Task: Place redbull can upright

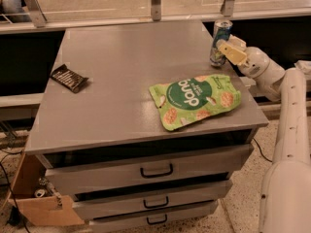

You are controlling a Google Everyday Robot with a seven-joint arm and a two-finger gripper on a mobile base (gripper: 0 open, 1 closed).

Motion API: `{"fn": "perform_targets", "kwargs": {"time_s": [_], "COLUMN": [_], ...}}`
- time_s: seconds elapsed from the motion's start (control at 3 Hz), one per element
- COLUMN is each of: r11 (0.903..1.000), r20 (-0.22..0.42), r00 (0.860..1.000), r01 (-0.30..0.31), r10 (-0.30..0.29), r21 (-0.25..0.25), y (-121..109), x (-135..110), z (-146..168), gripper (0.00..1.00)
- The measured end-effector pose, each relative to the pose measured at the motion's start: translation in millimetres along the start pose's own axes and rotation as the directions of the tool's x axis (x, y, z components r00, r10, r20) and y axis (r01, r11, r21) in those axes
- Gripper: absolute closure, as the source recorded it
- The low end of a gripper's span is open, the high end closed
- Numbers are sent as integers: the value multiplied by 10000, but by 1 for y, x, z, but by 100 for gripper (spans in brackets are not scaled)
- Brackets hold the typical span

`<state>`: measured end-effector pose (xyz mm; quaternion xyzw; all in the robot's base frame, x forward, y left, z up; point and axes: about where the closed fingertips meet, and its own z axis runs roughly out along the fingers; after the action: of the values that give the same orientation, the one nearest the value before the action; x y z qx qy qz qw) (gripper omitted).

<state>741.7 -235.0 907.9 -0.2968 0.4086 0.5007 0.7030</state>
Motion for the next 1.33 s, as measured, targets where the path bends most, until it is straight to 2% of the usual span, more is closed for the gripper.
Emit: {"fn": "perform_targets", "kwargs": {"time_s": [0.33,0.67,1.33], "r11": [9998,9995,9995], "r20": [39,62,4], "r00": [9998,9996,9995], "r01": [-194,-279,-317], "r10": [195,280,317], "r21": [-63,-128,-78], "y": [2,4,6], "x": [7,10,8], "z": [-4,-8,-21], "gripper": [94,79,31]}}
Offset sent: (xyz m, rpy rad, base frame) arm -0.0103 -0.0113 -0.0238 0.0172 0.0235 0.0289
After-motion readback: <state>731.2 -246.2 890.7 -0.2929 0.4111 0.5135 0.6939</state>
